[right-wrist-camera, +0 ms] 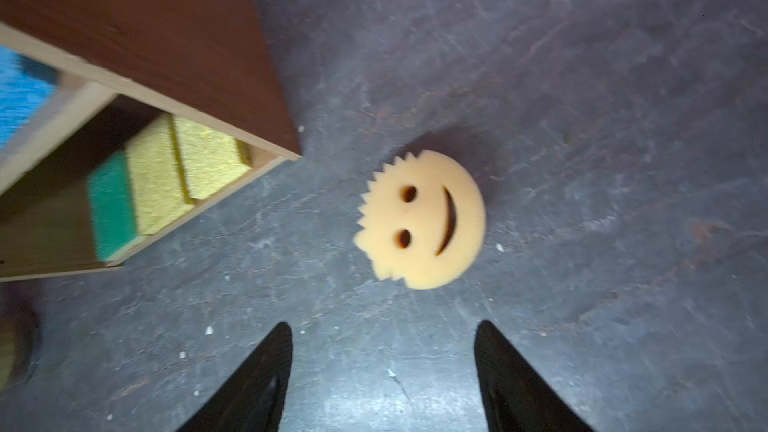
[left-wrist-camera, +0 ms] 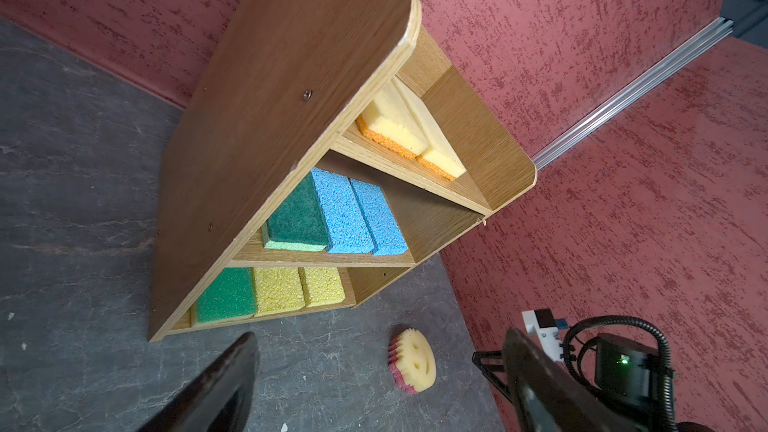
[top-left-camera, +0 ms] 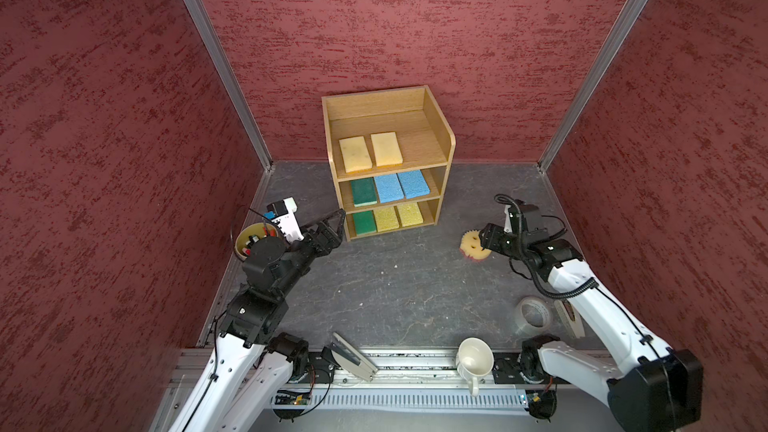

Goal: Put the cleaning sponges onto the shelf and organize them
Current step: 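Withdraw the right gripper and lower it over the smiley-face sponge, then grasp the smiley-face sponge by its edge with the right gripper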

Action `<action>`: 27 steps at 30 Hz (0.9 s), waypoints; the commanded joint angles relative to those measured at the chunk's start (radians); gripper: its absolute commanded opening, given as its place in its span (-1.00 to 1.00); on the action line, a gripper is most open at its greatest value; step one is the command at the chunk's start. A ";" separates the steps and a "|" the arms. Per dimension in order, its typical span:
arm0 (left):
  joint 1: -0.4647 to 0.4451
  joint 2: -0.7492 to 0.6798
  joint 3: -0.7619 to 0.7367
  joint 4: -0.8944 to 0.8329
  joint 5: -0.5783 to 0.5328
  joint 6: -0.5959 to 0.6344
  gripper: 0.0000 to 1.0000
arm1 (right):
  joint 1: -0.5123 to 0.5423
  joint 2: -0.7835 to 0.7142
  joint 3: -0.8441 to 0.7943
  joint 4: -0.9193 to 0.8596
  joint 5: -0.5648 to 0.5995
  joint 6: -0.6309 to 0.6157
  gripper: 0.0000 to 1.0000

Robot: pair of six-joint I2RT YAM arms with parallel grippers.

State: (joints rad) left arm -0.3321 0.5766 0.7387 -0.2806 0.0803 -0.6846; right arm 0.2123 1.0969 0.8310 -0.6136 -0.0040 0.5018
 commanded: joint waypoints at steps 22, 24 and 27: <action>0.031 0.065 -0.003 -0.012 0.041 -0.037 0.83 | -0.180 0.383 -0.080 0.320 -0.148 -0.020 -0.25; 0.034 0.063 -0.003 -0.014 0.043 -0.038 0.83 | -0.181 0.403 -0.077 0.324 -0.148 -0.022 -0.39; 0.039 0.060 -0.004 -0.020 0.045 -0.043 0.83 | -0.182 0.391 -0.076 0.318 -0.146 -0.023 -0.72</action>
State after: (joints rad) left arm -0.3046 0.6468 0.7383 -0.2989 0.1120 -0.7254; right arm 0.0368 1.4910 0.7387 -0.3023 -0.1547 0.4808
